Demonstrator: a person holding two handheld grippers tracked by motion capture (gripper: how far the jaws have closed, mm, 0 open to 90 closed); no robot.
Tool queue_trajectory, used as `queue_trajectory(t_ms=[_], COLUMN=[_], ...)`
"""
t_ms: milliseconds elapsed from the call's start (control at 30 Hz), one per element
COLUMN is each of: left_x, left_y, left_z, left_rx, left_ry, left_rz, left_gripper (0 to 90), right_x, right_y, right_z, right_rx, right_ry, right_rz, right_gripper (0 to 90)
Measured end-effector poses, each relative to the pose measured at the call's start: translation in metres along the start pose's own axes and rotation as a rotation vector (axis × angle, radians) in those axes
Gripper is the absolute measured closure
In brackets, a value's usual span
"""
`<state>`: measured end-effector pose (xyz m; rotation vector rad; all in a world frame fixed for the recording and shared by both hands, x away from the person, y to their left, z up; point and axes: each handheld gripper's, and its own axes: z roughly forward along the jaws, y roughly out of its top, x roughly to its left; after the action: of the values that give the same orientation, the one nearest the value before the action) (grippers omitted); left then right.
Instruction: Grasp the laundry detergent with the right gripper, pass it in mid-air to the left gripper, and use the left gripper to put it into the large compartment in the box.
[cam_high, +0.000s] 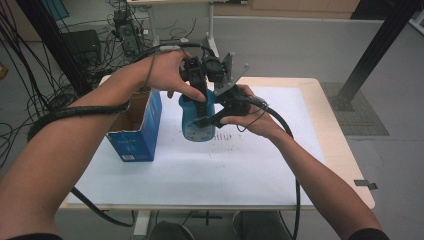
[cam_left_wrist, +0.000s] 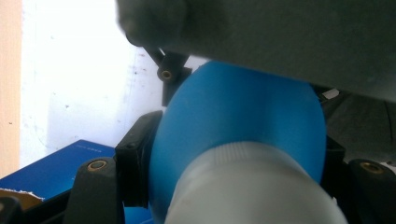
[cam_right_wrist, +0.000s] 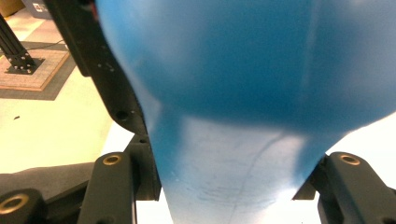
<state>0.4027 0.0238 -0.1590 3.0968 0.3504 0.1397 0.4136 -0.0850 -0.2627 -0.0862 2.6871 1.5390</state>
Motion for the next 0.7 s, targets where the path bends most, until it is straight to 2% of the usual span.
queue_trajectory(t_ms=[700], left_x=[-0.0001], left_y=[-0.0007], left_z=[-0.0002], left_rx=[-0.012], left_ry=[0.005], left_rz=[-0.012], left_gripper=[35.2], right_x=[-0.0011], right_y=[-0.0011], right_z=[-0.0004], right_rx=[-0.013], right_ry=[-0.008], right_rz=[-0.007], right_gripper=[42.8])
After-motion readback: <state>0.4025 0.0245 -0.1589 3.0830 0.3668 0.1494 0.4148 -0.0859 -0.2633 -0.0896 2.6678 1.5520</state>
